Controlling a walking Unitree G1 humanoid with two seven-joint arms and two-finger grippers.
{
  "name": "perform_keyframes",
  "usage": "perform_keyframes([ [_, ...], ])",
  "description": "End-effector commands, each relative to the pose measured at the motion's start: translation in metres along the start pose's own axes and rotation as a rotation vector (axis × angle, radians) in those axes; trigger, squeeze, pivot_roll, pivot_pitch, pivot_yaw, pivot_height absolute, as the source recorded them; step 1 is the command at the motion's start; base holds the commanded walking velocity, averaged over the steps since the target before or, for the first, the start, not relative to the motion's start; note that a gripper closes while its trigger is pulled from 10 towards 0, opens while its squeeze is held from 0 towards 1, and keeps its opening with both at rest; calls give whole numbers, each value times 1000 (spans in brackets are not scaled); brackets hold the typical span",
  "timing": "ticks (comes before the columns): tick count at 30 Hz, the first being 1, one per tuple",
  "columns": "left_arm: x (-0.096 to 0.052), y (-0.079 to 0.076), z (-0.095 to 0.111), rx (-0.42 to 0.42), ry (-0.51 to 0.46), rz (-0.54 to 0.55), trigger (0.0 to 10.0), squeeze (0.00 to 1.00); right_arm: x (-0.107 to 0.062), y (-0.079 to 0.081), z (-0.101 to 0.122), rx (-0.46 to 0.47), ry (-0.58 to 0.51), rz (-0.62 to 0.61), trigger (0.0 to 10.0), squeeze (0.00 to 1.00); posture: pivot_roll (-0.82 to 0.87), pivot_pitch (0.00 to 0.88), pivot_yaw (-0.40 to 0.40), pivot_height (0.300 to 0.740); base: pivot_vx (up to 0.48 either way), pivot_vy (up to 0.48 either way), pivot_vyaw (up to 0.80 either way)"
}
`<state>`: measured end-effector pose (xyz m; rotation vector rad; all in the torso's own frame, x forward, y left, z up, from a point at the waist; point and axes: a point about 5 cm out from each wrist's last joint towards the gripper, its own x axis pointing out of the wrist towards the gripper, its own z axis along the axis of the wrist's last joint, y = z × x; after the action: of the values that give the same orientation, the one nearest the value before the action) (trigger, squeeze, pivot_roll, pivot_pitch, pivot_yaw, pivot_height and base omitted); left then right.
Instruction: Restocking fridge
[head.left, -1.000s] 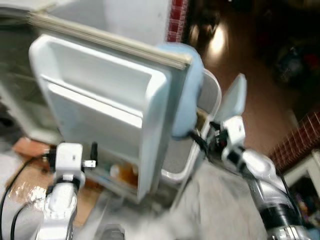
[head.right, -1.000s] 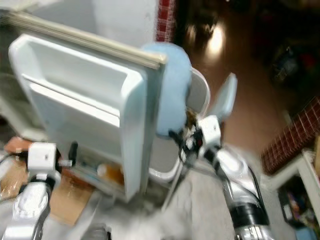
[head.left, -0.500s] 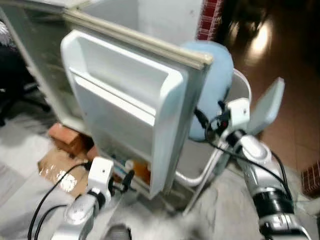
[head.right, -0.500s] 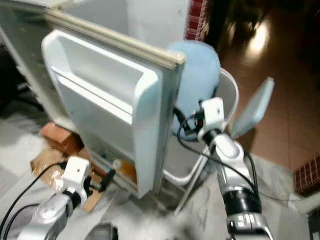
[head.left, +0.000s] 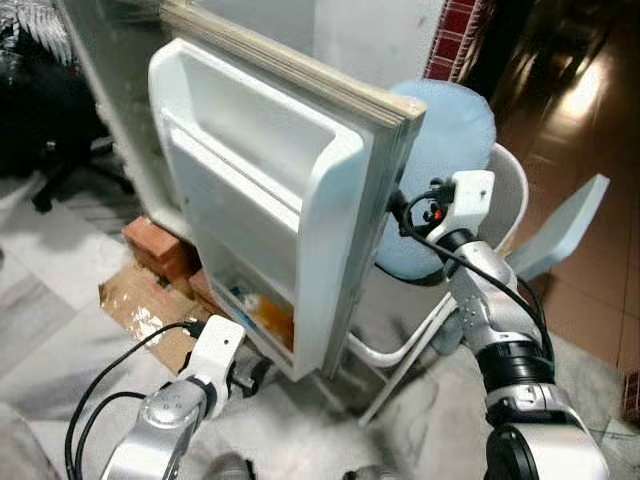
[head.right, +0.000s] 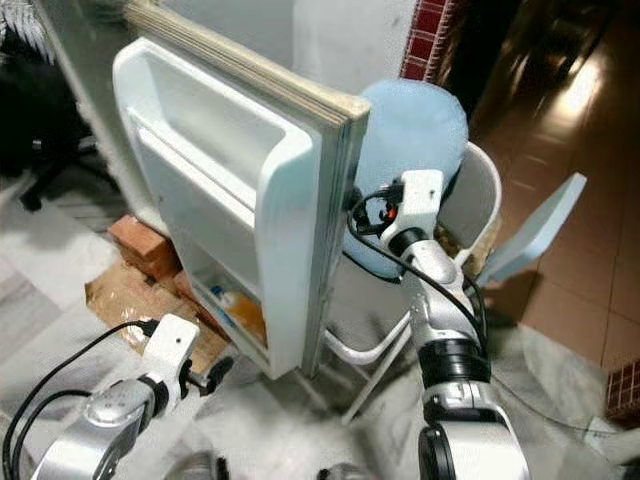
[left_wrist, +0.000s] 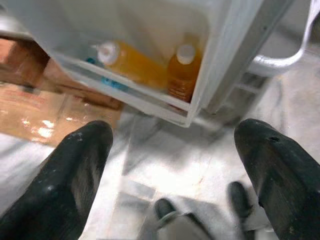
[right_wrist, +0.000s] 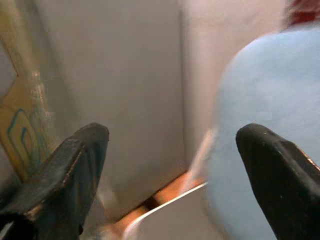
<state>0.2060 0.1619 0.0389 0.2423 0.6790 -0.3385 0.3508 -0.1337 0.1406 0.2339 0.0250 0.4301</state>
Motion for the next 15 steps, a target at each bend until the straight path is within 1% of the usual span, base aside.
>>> perform_keyframes([
  [1, 2, -1, 6, 22, -9, 2, 10000, 0, 13, 53, 37, 28, -95, 355, 10000, 0, 124, 0, -98, 716, 0, 0, 781],
  [2, 2, -1, 7, 28, -8, 3, 10000, 0, 6, 61, 36, 61, -58, 469, 10000, 0, 124, 0, -98, 716, 0, 0, 706],
  [5, 4, -2, 9, 60, -10, 10, 10000, 0, -23, 79, 34, 97, 51, 775, 10000, 0, 122, 0, -102, 716, 0, 0, 0],
  [6, 4, -2, 9, 60, -10, 10, 10000, 0, -23, 79, 34, 97, 51, 775, 10000, 0, 122, 0, -102, 716, 0, 0, 0],
  [7, 5, -3, 10, 68, -10, 11, 10000, 0, -37, 80, 32, 88, 90, 853, 10000, 0, 113, 0, -100, 716, 0, 0, 0],
  [8, 5, -3, 10, 68, -10, 11, 10000, 0, -37, 80, 32, 88, 90, 853, 10000, 0, 113, 0, -100, 716, 0, 0, 0],
  [9, 6, -3, 10, 70, -9, 12, 10000, 0, -30, 64, 21, 30, 115, 719, 10000, 0, 106, 0, -98, 716, 0, 0, 0],
  [10, 6, -3, 10, 70, -9, 12, 10000, 0, -30, 64, 21, 30, 115, 719, 10000, 0, 106, 0, -98, 716, 0, 0, 0],
  [11, 7, -4, 11, 76, -10, 9, 10000, 0, -21, 42, 3, -68, 170, 540, 10000, 0, 106, 0, -97, 716, 0, 0, 0],
  [12, 7, -4, 11, 76, -10, 9, 10000, 0, -21, 42, 3, -68, 170, 540, 10000, 0, 106, 0, -97, 716, 0, 0, 0],
  [13, 8, -4, 11, 78, -10, 8, 10000, 0, -18, 31, -6, -134, 206, 445, 10000, 0, 106, 0, -95, 716, 0, 0, 0],
  [14, 8, -4, 11, 82, -11, 8, 10000, 0, -20, 11, -17, -186, 274, 296, 10000, 0, 107, 0, -96, 716, 0, 0, 0],
  [15, 8, -4, 11, 82, -11, 8, 10000, 0, -20, 11, -17, -186, 274, 296, 10000, 0, 107, 0, -96, 716, 0, 0, 0],
])
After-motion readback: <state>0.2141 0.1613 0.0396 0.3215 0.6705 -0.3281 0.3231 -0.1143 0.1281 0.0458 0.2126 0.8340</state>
